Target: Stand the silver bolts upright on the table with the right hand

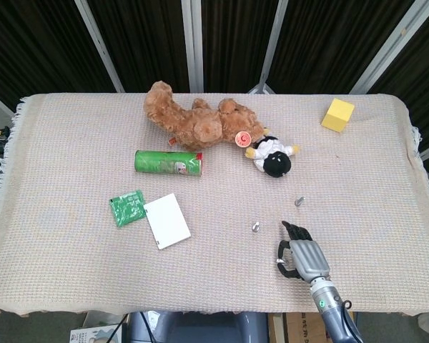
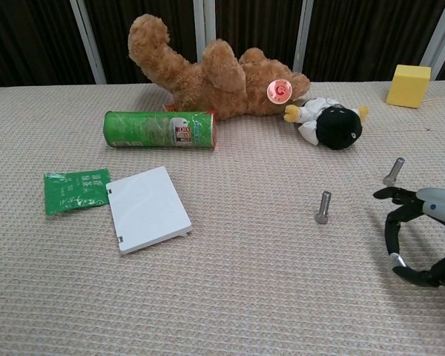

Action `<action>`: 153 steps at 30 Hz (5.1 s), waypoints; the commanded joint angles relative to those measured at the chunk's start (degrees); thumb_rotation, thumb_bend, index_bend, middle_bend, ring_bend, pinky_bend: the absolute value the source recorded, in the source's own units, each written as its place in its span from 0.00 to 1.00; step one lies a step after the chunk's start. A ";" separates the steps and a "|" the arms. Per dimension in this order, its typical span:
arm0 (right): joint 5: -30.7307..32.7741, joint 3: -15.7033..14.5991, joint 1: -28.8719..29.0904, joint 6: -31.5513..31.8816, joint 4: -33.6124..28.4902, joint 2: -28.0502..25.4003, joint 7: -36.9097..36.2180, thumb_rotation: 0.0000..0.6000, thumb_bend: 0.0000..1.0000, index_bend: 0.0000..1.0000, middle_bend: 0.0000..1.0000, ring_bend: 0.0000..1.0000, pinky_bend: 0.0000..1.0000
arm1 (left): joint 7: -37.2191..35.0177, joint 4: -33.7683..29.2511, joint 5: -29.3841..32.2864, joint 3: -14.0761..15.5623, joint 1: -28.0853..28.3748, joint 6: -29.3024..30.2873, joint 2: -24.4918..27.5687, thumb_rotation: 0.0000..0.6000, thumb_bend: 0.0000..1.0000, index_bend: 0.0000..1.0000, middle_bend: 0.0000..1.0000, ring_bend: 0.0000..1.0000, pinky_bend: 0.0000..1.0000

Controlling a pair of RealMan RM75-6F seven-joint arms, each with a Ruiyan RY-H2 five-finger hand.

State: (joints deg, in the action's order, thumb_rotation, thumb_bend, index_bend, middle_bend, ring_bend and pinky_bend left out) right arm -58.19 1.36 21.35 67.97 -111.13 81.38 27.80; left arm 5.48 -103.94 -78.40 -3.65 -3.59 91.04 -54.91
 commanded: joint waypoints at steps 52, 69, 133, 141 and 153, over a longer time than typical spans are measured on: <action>0.25 -0.65 0.53 -0.61 -0.80 -2.45 -1.97 1.00 0.39 0.60 0.00 0.00 0.06 | 0.84 -0.18 0.10 0.04 0.06 -0.05 -0.20 1.00 0.12 0.10 0.07 0.05 0.18; -0.08 -0.76 0.56 -0.68 -1.20 -3.08 -2.52 1.00 0.39 0.55 0.00 0.00 0.06 | 0.98 -0.20 0.13 0.02 0.07 0.00 -0.29 1.00 0.12 0.10 0.07 0.05 0.18; -4.22 -2.83 -0.58 -0.84 -2.29 -5.17 -3.73 1.00 0.39 0.48 0.00 0.00 0.06 | 1.54 -0.29 0.12 0.06 0.12 -0.01 -0.46 1.00 0.12 0.10 0.07 0.05 0.18; -5.06 -3.62 -0.79 -0.87 -3.82 -6.88 -3.20 1.00 0.39 0.40 0.00 0.00 0.06 | 1.17 -0.21 0.22 -0.02 0.07 0.05 -0.36 1.00 0.12 0.10 0.07 0.05 0.18; -9.14 -5.39 -4.91 3.88 -8.97 -18.12 -8.24 1.00 0.39 0.28 0.00 0.00 0.06 | 0.76 -0.20 0.07 0.01 0.03 0.09 -0.31 1.00 0.12 0.10 0.07 0.05 0.18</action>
State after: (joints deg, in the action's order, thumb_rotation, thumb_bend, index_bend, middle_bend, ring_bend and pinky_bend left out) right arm -66.18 -3.35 17.71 70.57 -118.55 65.88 21.24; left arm 6.26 -104.13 -78.32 -3.65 -3.56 91.14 -55.23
